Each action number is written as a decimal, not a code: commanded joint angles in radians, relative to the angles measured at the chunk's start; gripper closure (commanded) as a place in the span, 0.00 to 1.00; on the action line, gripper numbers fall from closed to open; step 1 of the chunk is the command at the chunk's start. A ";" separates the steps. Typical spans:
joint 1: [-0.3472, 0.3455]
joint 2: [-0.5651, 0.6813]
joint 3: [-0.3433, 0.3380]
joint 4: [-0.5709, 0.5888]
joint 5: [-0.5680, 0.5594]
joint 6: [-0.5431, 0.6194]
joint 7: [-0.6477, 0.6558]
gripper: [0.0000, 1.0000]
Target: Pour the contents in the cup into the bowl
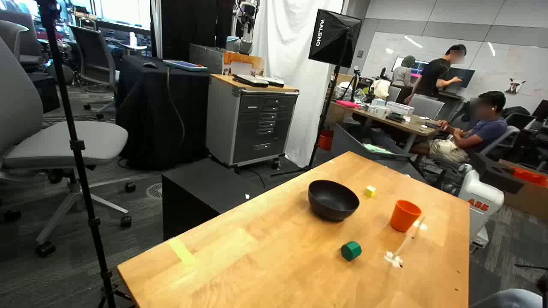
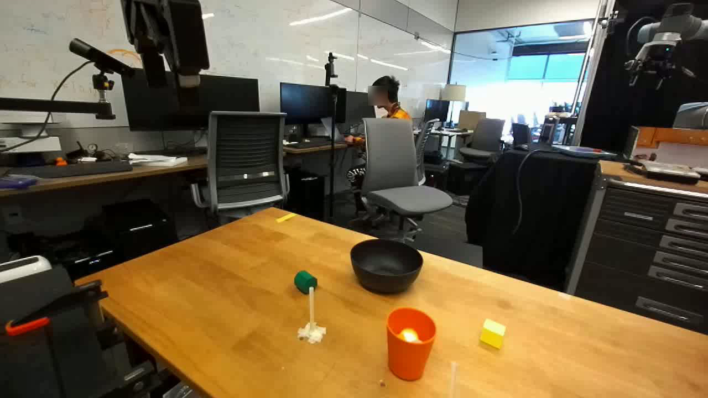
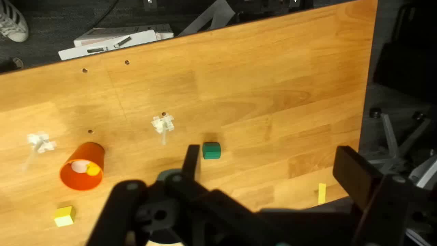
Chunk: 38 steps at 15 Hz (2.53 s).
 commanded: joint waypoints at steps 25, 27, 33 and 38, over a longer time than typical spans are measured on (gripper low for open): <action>-0.194 0.256 -0.037 0.031 -0.041 0.314 0.078 0.00; -0.218 0.338 -0.064 0.054 -0.033 0.386 0.065 0.00; -0.201 0.552 -0.143 0.150 0.039 0.516 0.019 0.00; -0.206 0.679 -0.155 0.274 0.104 0.524 0.002 0.00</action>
